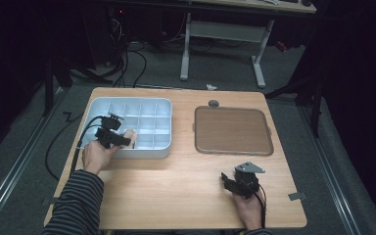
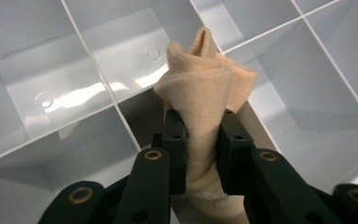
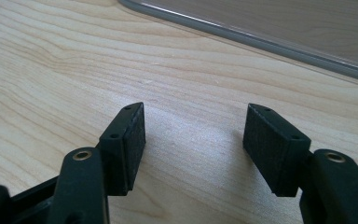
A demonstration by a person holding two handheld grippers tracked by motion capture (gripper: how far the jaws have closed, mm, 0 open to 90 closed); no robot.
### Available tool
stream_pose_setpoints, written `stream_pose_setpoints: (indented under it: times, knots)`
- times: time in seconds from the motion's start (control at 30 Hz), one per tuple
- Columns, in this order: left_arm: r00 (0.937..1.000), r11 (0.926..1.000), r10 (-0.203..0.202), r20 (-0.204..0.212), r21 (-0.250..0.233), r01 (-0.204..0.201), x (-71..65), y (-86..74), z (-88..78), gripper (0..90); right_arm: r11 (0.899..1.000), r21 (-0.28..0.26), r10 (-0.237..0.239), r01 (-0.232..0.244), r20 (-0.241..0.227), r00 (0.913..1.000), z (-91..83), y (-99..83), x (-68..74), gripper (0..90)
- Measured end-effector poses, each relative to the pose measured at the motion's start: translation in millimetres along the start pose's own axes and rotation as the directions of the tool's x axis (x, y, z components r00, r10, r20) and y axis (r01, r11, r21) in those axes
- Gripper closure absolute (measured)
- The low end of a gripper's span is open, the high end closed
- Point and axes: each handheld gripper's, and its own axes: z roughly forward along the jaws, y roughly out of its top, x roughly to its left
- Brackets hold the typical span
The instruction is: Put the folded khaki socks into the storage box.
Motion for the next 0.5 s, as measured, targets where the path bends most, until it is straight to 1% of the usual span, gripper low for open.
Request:
stream_pose_setpoints:
  times: [0.1, 0.33, 0.43, 0.5]
  knots:
    - [0.9999, 0.9994, 0.002, -0.011, 0.036, -0.002, 1.9, 0.0, 5.9, 76.4, 1.000, 0.000, 0.000, 0.000, 0.000, 1.0000, 0.0, 0.0, 0.0, 39.3]
    - [1.0000, 0.9996, -0.005, -0.008, 0.028, 0.005, 1.2, -0.2, 6.9, 74.4, 1.000, 0.000, 0.000, 0.000, 0.001, 1.0000, 0.0, 0.0, 0.0, 39.2]
    - [0.9999, 0.9997, -0.017, 0.001, 0.020, 0.017, -0.7, 0.1, 4.9, 69.6, 1.000, 0.000, 0.000, 0.000, 0.001, 1.0000, -0.1, 0.0, 0.1, 39.3]
    - [0.9999, 0.9999, -0.006, -0.010, 0.014, 0.006, -3.7, -0.1, 3.4, 64.0, 1.000, 0.000, 0.001, -0.001, 0.001, 1.0000, -0.1, 0.0, 0.1, 39.2]
